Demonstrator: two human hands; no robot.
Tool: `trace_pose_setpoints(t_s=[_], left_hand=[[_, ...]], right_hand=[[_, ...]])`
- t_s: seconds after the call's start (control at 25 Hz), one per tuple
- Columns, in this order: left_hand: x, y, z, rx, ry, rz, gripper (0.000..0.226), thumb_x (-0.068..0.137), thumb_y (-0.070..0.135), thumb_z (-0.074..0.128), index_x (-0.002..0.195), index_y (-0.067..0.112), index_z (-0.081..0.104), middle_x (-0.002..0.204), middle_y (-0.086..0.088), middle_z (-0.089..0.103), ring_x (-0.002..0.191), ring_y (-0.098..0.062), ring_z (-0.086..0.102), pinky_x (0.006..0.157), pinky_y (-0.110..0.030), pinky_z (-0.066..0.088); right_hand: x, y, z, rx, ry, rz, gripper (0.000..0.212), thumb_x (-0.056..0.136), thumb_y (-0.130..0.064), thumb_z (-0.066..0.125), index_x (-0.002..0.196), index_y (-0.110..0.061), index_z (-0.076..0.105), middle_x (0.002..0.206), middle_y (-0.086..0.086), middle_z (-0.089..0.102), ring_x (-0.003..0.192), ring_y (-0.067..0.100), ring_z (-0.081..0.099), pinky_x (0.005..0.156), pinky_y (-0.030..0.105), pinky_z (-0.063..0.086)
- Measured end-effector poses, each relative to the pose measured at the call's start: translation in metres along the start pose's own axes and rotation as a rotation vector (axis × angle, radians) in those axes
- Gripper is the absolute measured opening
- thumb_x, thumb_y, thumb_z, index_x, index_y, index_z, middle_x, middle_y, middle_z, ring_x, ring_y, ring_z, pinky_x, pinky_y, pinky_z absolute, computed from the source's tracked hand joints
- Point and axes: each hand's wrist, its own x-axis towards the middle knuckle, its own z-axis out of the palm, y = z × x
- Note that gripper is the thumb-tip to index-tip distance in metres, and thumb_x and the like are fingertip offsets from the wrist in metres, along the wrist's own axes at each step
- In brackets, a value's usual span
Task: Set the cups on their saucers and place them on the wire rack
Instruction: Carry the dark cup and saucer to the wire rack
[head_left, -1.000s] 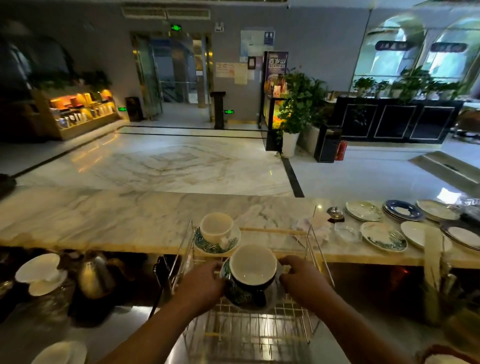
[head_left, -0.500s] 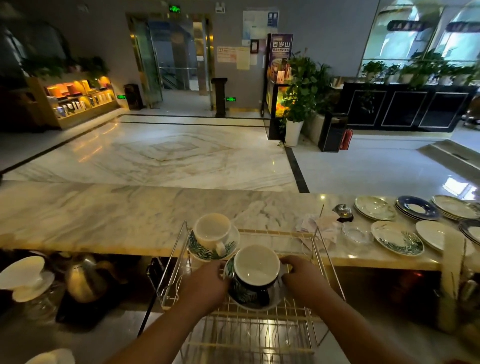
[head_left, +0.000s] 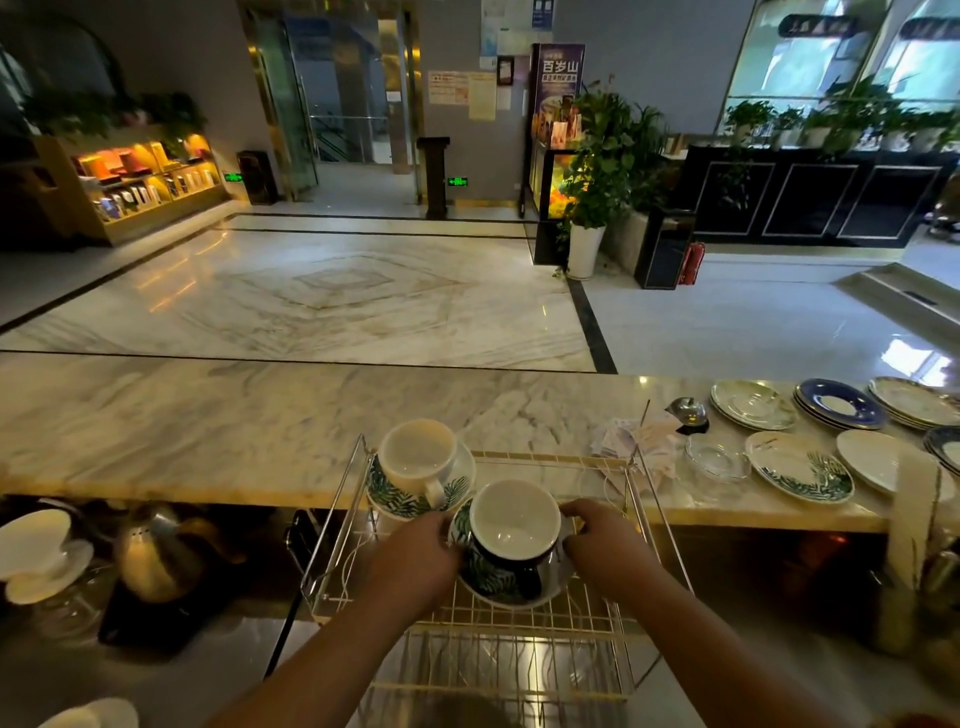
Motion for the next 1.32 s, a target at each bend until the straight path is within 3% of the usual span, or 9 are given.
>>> trace_pose_setpoints(t_s=[0.12, 0.28, 0.36, 0.44, 0.6, 0.68, 0.84, 1.12, 1.32], left_hand=[[0.003, 0.0, 0.002, -0.002, 0.022, 0.022, 0.03, 0.087, 0.05, 0.06, 0.115, 0.041, 0.066, 0.086, 0.014, 0.068, 0.087, -0.016, 0.066, 0.084, -0.043, 0.056], [-0.007, -0.004, 0.003, 0.0, 0.053, 0.093, 0.036, 0.087, 0.057, 0.06, 0.12, 0.043, 0.062, 0.083, 0.02, 0.064, 0.081, -0.005, 0.063, 0.07, -0.032, 0.052], [-0.02, -0.012, 0.003, 0.077, 0.125, 0.182, 0.044, 0.088, 0.063, 0.057, 0.127, 0.042, 0.058, 0.1, 0.021, 0.066, 0.09, 0.0, 0.062, 0.072, -0.03, 0.051], [-0.034, -0.023, 0.006, 0.246, 0.194, 0.343, 0.054, 0.089, 0.067, 0.048, 0.135, 0.038, 0.053, 0.126, 0.014, 0.061, 0.114, -0.007, 0.057, 0.092, -0.032, 0.05], [-0.062, -0.042, 0.01, 0.452, 0.005, 0.45, 0.086, 0.086, 0.084, 0.032, 0.159, 0.041, 0.016, 0.169, 0.011, 0.01, 0.153, -0.014, 0.014, 0.123, -0.037, 0.021], [-0.068, -0.048, 0.012, 0.47, -0.04, 0.479, 0.092, 0.084, 0.089, 0.027, 0.159, 0.044, -0.003, 0.168, 0.015, -0.011, 0.155, -0.01, -0.005, 0.125, -0.035, 0.006], [-0.074, -0.045, 0.008, 0.507, -0.056, 0.533, 0.094, 0.083, 0.09, 0.022, 0.155, 0.043, -0.016, 0.163, 0.019, -0.023, 0.148, -0.002, -0.022, 0.119, -0.026, -0.01], [-0.061, -0.042, 0.02, 0.536, -0.078, 0.55, 0.099, 0.083, 0.089, 0.026, 0.159, 0.038, -0.01, 0.164, 0.014, -0.021, 0.151, -0.006, -0.008, 0.118, -0.028, -0.002], [-0.043, -0.024, 0.038, 0.571, -0.083, 0.533, 0.102, 0.082, 0.089, 0.024, 0.16, 0.033, -0.009, 0.169, 0.005, -0.014, 0.156, -0.019, 0.0, 0.124, -0.037, 0.007]], right_hand=[[0.001, 0.0, 0.0, 0.002, 0.013, -0.009, 0.041, 0.091, -0.016, 0.065, 0.13, -0.026, 0.06, 0.093, -0.006, 0.068, 0.068, 0.01, 0.069, 0.054, 0.022, 0.054], [-0.009, 0.001, 0.002, -0.055, 0.048, -0.058, 0.045, 0.093, -0.017, 0.062, 0.136, -0.026, 0.055, 0.1, -0.003, 0.07, 0.074, 0.009, 0.068, 0.06, 0.025, 0.056], [-0.024, 0.008, 0.005, -0.175, 0.132, -0.161, 0.047, 0.094, -0.022, 0.06, 0.139, -0.029, 0.051, 0.116, -0.001, 0.069, 0.093, 0.008, 0.063, 0.08, 0.028, 0.056], [-0.043, 0.021, 0.013, -0.365, 0.184, -0.302, 0.053, 0.095, -0.034, 0.056, 0.146, -0.032, 0.042, 0.138, -0.002, 0.056, 0.12, 0.012, 0.05, 0.103, 0.033, 0.044], [-0.076, 0.04, 0.028, -0.576, 0.153, -0.385, 0.064, 0.099, -0.046, 0.036, 0.158, -0.027, 0.019, 0.165, -0.006, 0.023, 0.152, 0.019, 0.014, 0.118, 0.033, 0.011], [-0.085, 0.044, 0.033, -0.613, 0.119, -0.388, 0.067, 0.1, -0.051, 0.027, 0.159, -0.029, 0.004, 0.165, -0.011, -0.003, 0.153, 0.015, -0.009, 0.116, 0.035, -0.003], [-0.093, 0.043, 0.043, -0.623, 0.02, -0.436, 0.07, 0.099, -0.056, 0.023, 0.154, -0.034, -0.014, 0.163, -0.012, -0.017, 0.152, 0.013, -0.017, 0.123, 0.035, -0.001], [-0.088, 0.045, 0.04, -0.63, 0.033, -0.431, 0.069, 0.101, -0.054, 0.024, 0.151, -0.032, -0.018, 0.167, -0.006, -0.013, 0.151, 0.013, -0.017, 0.122, 0.032, 0.001], [-0.073, 0.047, 0.025, -0.639, 0.058, -0.374, 0.07, 0.102, -0.05, 0.026, 0.158, -0.023, -0.005, 0.169, 0.0, -0.003, 0.148, 0.013, -0.014, 0.117, 0.031, -0.002]])
